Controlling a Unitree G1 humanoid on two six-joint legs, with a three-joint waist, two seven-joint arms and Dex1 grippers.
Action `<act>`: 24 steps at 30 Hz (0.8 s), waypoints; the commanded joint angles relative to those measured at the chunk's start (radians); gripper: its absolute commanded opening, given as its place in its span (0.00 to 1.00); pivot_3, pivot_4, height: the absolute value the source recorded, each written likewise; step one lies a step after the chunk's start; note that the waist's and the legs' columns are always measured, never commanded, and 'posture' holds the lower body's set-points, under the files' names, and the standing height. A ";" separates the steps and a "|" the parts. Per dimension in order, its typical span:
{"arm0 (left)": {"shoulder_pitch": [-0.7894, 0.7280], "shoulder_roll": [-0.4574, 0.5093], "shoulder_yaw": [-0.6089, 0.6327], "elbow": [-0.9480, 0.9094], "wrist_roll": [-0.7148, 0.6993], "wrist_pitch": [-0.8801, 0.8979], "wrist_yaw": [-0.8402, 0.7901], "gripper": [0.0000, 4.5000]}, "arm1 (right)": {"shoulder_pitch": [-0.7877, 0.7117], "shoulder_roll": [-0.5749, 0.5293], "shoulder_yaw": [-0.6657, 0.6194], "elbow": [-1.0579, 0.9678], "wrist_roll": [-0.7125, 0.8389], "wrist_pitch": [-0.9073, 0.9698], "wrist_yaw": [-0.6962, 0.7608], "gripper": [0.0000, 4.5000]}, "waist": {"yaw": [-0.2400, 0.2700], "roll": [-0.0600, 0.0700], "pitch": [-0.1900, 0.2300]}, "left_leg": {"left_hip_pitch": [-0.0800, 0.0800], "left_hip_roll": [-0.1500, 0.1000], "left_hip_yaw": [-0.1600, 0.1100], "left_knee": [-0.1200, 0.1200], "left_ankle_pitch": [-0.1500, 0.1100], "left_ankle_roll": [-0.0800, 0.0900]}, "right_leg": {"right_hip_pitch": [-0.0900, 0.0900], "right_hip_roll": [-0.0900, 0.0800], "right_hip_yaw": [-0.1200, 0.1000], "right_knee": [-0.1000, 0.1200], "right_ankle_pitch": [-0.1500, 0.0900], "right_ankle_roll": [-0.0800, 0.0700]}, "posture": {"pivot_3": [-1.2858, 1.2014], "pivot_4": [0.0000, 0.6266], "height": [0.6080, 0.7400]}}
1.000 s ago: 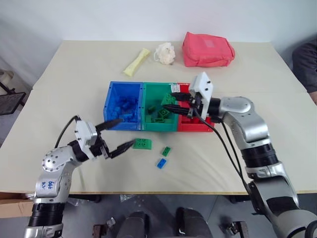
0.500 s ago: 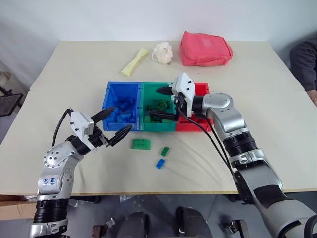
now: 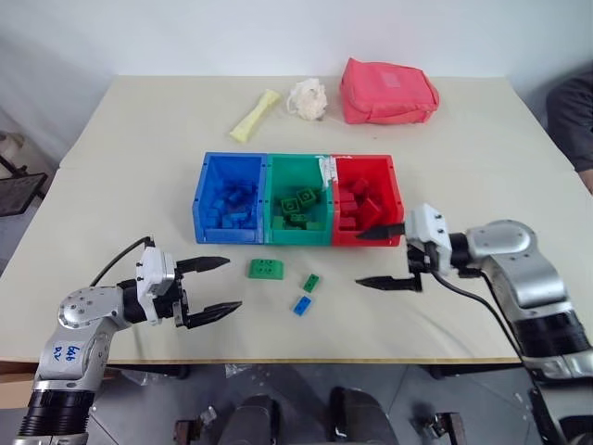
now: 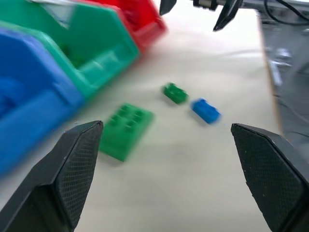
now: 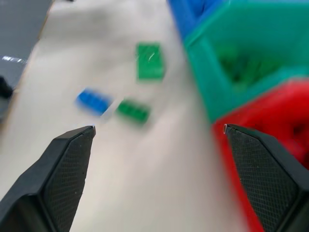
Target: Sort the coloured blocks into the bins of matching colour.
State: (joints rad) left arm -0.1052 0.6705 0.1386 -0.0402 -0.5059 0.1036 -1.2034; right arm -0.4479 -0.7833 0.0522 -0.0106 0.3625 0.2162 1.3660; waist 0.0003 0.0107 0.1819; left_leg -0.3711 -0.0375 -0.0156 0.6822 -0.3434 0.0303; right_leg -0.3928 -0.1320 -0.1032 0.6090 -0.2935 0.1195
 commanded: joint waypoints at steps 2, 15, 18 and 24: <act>-0.024 0.026 -0.023 0.063 0.015 -0.049 -0.097 1.00 | 0.154 -0.126 -0.125 -0.066 0.027 -0.018 0.034 0.99 | 0.002 0.000 0.000 | 0.000 0.001 0.000 0.000 0.000 -0.001 | 0.000 0.000 0.000 0.000 0.000 0.000 | 0.52 0.24 1.00; -0.139 0.018 -0.071 0.220 0.054 -0.106 -0.191 1.00 | 0.415 -0.228 -0.304 -0.170 0.058 -0.004 -0.005 0.99 | 0.016 0.000 0.000 | 0.001 0.001 0.003 0.000 0.000 0.000 | 0.001 0.000 0.000 0.000 0.000 0.000 | 0.52 0.24 1.00; -0.145 0.015 -0.072 0.225 0.053 -0.112 -0.193 1.00 | 0.397 -0.221 -0.281 -0.192 0.061 0.010 -0.020 0.99 | 0.022 0.000 0.000 | 0.001 0.001 0.003 0.000 0.000 0.000 | 0.001 0.000 0.000 0.000 0.000 0.000 | 0.52 0.24 1.00; -0.123 -0.005 -0.051 0.169 0.027 -0.123 -0.169 1.00 | 0.255 -0.136 -0.116 -0.282 0.043 0.068 -0.093 0.99 | 0.022 0.000 0.000 | 0.001 0.001 0.002 0.001 0.000 0.000 | 0.001 0.000 0.000 0.000 0.000 0.000 | 0.52 0.24 1.00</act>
State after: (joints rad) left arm -0.2348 0.6671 0.0641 0.1679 -0.4613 -0.0080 -1.3809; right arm -0.1651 -0.9419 -0.1031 -0.2468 0.4026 0.2692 1.2965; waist 0.0221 0.0110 0.1823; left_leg -0.3700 -0.0364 -0.0139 0.6830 -0.3436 0.0299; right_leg -0.3921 -0.1319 -0.1030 0.6088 -0.2935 0.1195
